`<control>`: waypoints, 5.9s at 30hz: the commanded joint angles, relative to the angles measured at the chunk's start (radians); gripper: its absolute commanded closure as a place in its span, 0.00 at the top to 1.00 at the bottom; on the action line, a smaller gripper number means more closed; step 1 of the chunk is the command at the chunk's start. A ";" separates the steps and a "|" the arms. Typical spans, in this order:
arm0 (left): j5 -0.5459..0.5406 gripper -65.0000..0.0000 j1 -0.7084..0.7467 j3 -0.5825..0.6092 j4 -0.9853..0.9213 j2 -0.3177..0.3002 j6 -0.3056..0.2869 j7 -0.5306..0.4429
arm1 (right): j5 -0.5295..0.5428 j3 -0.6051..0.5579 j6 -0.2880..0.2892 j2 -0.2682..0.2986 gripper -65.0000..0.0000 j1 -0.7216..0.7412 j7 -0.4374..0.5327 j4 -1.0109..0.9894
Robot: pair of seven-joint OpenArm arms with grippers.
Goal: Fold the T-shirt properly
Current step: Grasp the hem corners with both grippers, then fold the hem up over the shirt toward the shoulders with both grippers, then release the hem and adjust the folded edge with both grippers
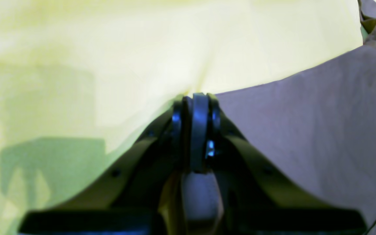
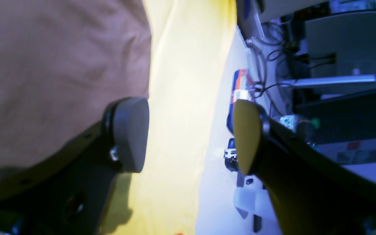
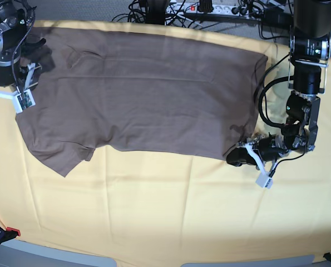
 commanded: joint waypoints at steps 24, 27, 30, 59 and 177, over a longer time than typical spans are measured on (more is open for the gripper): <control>0.014 0.00 -0.046 -0.002 0.007 -0.012 0.019 0.000 | 0.661 0.017 0.485 -0.209 0.64 0.884 0.142 -1.065; 0.014 0.00 -0.046 -0.002 0.007 -0.012 0.019 0.000 | 0.779 0.045 0.587 -0.209 0.64 0.952 0.093 -1.226; 0.014 0.00 -0.046 -0.002 0.007 -0.012 0.019 0.000 | 0.911 0.071 0.701 -0.209 0.64 0.979 0.036 -1.335; 0.098 0.00 -0.132 -0.002 0.007 -0.009 0.019 -0.117 | 0.720 0.074 0.707 -0.220 0.00 1.091 0.255 -1.369; -0.649 0.60 0.096 0.001 0.402 -0.306 -0.109 0.663 | 1.394 0.080 0.904 -0.072 0.00 0.837 -0.315 -1.028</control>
